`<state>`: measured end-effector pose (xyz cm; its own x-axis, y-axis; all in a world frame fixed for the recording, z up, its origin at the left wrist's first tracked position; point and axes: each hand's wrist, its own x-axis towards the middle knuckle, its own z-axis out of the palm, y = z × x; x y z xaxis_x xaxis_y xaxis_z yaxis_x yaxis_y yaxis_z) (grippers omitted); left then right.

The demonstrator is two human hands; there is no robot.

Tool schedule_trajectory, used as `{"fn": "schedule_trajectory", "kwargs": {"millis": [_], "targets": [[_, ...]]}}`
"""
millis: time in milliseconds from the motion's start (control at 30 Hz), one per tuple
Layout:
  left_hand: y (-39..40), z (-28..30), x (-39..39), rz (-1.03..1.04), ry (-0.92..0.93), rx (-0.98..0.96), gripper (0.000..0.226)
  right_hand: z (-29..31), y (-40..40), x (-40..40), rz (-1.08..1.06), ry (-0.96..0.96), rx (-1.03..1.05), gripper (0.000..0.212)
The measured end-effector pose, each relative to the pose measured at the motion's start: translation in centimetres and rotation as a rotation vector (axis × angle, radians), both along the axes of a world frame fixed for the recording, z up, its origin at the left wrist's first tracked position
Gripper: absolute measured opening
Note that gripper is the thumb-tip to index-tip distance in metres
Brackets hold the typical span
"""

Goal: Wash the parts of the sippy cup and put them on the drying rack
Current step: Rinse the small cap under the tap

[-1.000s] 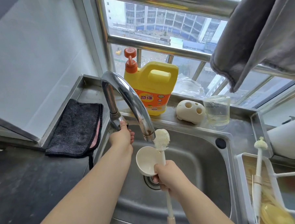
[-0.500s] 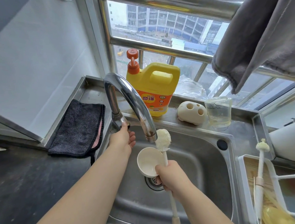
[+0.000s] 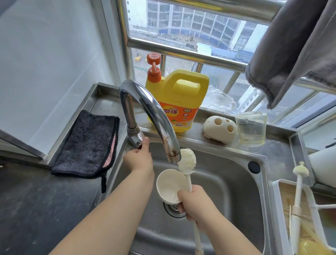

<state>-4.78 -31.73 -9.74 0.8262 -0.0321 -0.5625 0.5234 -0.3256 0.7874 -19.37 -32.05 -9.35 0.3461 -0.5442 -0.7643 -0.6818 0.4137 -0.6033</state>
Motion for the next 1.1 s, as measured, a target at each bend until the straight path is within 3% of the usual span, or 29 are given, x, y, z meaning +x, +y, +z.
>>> {"fn": "schedule_trajectory", "kwargs": {"millis": [233, 300, 467, 633, 900, 1100], "targets": [[-0.1, 0.3, 0.4, 0.110, 0.144, -0.208, 0.033, -0.5, -0.1, -0.4, -0.005, 0.005, 0.003, 0.019], [0.1, -0.2, 0.9, 0.069, 0.155, -0.190, 0.032, -0.6, 0.0, -0.3, -0.013, -0.001, 0.016, 0.019], [1.7, -2.2, 1.5, -0.225, -0.023, -0.058, 0.038, -0.5, 0.3, 0.2, -0.008, -0.017, 0.036, 0.019], [1.6, -2.5, 2.3, -0.264, -0.020, -0.076, 0.022, -0.4, 0.2, 0.2, -0.022, -0.013, 0.036, 0.020], [1.3, -3.3, 2.5, -0.250, -0.022, -0.098, 0.030, -0.7, 0.4, 0.3, -0.015, -0.011, 0.040, 0.019], [1.3, -3.7, 2.8, -0.235, 0.010, -0.160, 0.020, -0.3, 0.5, 0.4, -0.007, -0.022, 0.066, 0.020]]}}
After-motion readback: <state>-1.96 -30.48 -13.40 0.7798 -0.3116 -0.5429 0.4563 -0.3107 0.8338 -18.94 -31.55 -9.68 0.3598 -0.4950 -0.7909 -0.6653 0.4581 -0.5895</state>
